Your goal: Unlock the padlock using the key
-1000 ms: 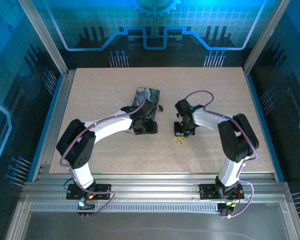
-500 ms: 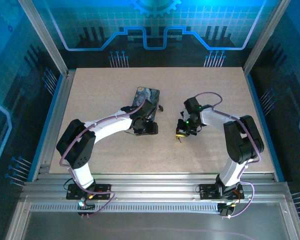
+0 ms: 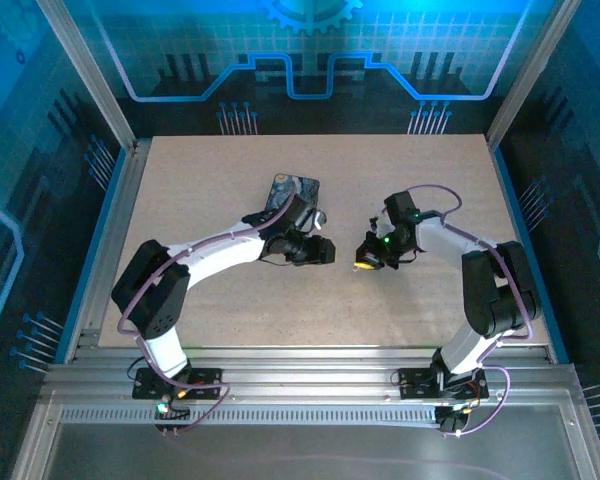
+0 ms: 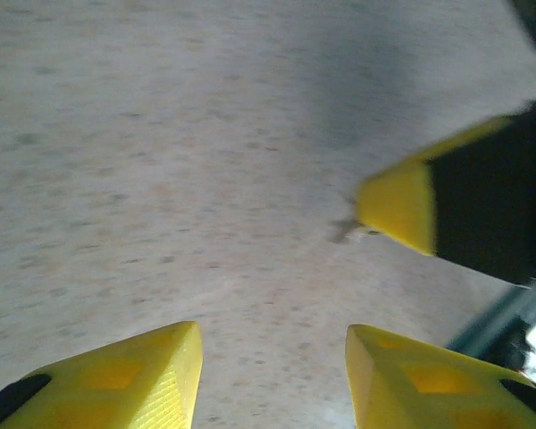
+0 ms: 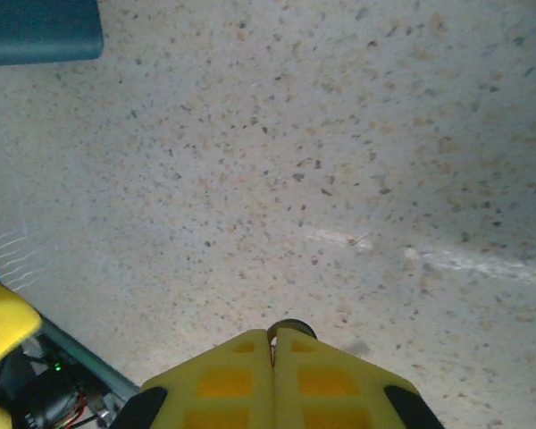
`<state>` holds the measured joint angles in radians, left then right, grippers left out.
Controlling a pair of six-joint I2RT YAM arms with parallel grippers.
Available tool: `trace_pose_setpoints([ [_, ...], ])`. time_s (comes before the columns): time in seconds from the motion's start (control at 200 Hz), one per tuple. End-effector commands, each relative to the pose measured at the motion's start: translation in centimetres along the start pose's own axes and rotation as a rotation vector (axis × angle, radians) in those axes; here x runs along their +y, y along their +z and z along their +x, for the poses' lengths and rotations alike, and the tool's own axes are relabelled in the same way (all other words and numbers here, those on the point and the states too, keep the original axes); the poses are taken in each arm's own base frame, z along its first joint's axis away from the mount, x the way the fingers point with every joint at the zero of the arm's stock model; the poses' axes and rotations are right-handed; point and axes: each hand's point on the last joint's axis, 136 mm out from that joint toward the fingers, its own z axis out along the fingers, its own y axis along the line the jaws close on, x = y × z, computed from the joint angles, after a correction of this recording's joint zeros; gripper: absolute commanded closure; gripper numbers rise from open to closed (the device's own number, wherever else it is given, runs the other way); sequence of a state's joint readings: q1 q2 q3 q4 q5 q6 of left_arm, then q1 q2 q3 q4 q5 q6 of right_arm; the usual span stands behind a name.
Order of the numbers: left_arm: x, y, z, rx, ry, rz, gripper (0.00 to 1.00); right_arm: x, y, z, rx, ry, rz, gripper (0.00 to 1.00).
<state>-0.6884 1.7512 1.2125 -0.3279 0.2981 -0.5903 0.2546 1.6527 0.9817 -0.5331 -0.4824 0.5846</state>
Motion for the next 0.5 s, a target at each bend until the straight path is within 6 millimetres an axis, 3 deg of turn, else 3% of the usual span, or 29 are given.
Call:
trace_pose_setpoints([
  [0.0,-3.8,0.6,0.9,0.037,0.125,0.162,0.53,1.7,-1.0,-0.4,0.002,0.028,-0.066,1.0],
  [0.145,-2.9,2.2,1.2,0.042,0.105,0.139,0.55,2.0,-1.2,-0.6,-0.002,0.034,-0.069,1.0],
  [0.385,-1.1,2.9,0.7,0.012,0.017,0.11,0.56,2.2,-1.2,-0.5,0.001,0.026,-0.084,1.0],
  [0.495,0.0,2.8,0.1,-0.019,-0.054,0.107,0.56,0.9,-0.5,-0.3,0.007,0.016,-0.036,1.0],
])
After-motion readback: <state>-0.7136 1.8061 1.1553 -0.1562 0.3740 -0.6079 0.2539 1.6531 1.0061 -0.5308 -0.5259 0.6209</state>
